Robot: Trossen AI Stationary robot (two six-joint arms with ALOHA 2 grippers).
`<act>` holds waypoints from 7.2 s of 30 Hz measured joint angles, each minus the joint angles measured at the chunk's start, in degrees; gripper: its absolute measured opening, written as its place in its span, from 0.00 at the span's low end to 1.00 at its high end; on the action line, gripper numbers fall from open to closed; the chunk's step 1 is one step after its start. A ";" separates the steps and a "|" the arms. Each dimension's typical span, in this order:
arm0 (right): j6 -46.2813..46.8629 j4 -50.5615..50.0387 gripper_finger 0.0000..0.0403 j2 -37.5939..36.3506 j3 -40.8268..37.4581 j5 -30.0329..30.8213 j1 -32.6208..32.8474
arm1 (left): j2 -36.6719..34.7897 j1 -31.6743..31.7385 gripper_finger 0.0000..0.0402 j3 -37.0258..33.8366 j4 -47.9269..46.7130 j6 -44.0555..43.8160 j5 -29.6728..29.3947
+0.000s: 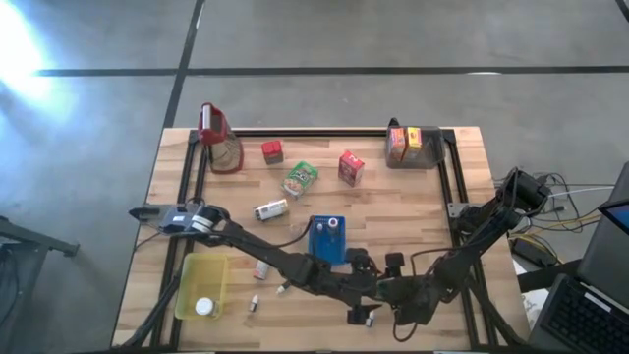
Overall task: Pick & Place Kitchen Items
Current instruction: Put the green seasoning bottle into the yellow bin
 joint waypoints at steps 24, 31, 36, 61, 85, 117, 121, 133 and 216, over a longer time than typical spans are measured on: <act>-0.84 0.26 0.48 0.02 0.00 -0.21 -0.98 | 0.14 1.81 0.99 8.06 -12.48 2.05 1.00; -1.26 0.98 0.50 0.02 0.00 -0.57 -2.01 | 0.67 1.97 0.97 8.85 -15.01 1.01 1.47; -1.60 2.65 0.48 0.02 0.00 -2.63 -4.11 | 0.70 1.84 0.94 8.72 -16.10 0.94 1.82; -16.32 11.72 0.49 0.00 3.08 -7.41 -11.75 | -1.37 1.73 0.94 16.63 -38.22 -0.92 1.64; -16.27 10.47 0.49 0.13 3.50 -8.21 -13.02 | -1.55 2.32 0.94 20.77 -43.09 -2.24 0.87; -15.13 10.58 0.49 0.13 3.41 -7.69 -13.41 | -1.39 2.64 0.52 19.10 -43.72 -7.91 4.33; -14.81 10.56 0.53 0.13 3.41 -7.70 -13.39 | -1.39 2.69 0.52 19.23 -43.77 -7.65 4.73; -14.32 9.46 0.68 -0.01 3.43 -7.74 -13.17 | -1.92 2.63 0.52 20.90 -50.66 -6.22 4.60; 8.64 6.38 0.26 -50.07 -34.99 -3.16 -13.19 | -66.89 -56.24 0.53 -60.70 -54.48 -77.73 -16.41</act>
